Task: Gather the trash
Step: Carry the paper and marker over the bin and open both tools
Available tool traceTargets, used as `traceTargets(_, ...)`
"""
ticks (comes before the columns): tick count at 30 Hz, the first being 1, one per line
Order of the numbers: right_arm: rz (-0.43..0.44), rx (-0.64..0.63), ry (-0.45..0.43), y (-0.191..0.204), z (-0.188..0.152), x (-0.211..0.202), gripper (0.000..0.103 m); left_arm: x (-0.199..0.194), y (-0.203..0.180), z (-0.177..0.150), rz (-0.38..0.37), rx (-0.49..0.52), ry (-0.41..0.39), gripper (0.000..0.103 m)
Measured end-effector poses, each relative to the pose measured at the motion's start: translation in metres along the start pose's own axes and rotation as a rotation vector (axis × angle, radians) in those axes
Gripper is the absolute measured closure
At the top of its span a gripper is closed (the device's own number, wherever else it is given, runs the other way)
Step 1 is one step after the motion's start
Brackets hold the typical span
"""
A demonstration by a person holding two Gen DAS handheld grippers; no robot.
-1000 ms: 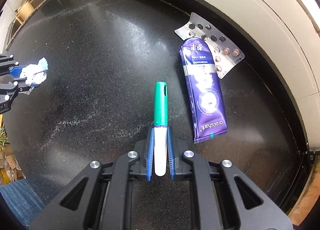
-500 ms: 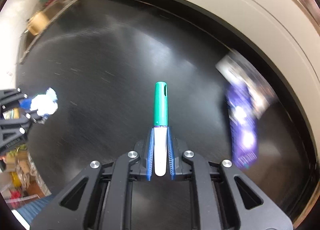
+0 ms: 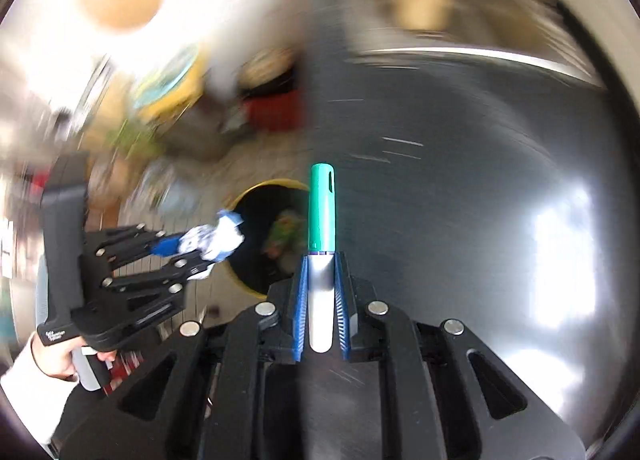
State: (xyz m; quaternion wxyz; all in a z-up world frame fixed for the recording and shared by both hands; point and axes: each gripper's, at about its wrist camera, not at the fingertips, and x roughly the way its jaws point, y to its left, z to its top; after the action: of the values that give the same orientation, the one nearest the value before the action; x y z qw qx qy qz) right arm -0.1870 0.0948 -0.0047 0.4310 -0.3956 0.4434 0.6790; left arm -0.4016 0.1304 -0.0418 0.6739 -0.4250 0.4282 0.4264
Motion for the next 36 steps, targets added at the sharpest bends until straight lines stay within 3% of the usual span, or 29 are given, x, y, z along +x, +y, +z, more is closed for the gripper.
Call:
traceTargets(3,0.022,-0.131,0.108,0.060,0.031,0.062,0.089,0.014,0.055,-0.022,0.022,-0.129,0.019,0.081)
traceTargets(6,-0.008,-0.222,0.193,0.086,0.054,0.122,0.089,0.056,0.087,-0.039,0.039,-0.205,0.064,0.081)
traceTargets(11,0.000,-0.210,0.294,0.087,0.052,0.213,0.089,0.141,0.130,-0.054,0.021,-0.334,0.144,0.081)
traceTargets(16,-0.001,-0.176,0.335,0.072,0.045,0.276,0.089,0.180,0.139,-0.071,-0.003,-0.389,0.160,0.081)
traceTargets(21,-0.010,-0.173,0.336,0.065,0.040,0.297,0.089,0.199,0.140,-0.072,-0.013,-0.383,0.171,0.081)
traceTargets(23,0.007,-0.149,0.323,0.063,0.045,0.299,0.089,0.198,0.140,-0.070,-0.016,-0.395,0.156,0.079)
traceTargets(24,0.018,-0.129,0.312,0.065,0.050,0.297,0.084,0.196,0.141,-0.069,-0.015,-0.403,0.153,0.074)
traceTargets(25,0.027,-0.115,0.284,0.068,0.054,0.286,0.072,0.193,0.142,-0.068,-0.008,-0.420,0.155,0.069)
traceTargets(26,0.032,-0.112,0.254,0.070,0.059,0.277,0.026,0.187,0.144,-0.068,-0.003,-0.445,0.148,0.046)
traceTargets(27,0.045,-0.119,0.189,0.075,0.064,0.257,0.008,0.176,0.148,-0.069,0.006,-0.468,0.116,0.016)
traceTargets(28,0.058,-0.128,0.144,0.080,0.070,0.240,0.007,0.164,0.149,-0.069,0.021,-0.479,0.081,0.010)
traceTargets(30,0.086,-0.138,0.085,0.086,0.078,0.207,0.007,0.128,0.149,-0.071,0.090,-0.480,-0.003,0.007)
traceTargets(33,0.192,-0.095,-0.072,0.083,0.085,0.124,0.007,0.087,0.143,-0.071,0.156,-0.464,-0.055,0.007)
traceTargets(35,0.232,-0.034,-0.203,0.059,0.073,0.063,0.007,0.061,0.131,-0.065,0.201,-0.427,-0.076,0.007)
traceTargets(36,0.210,0.006,-0.257,0.040,0.062,0.038,0.007,0.051,0.121,-0.059,0.210,-0.392,-0.079,0.007)
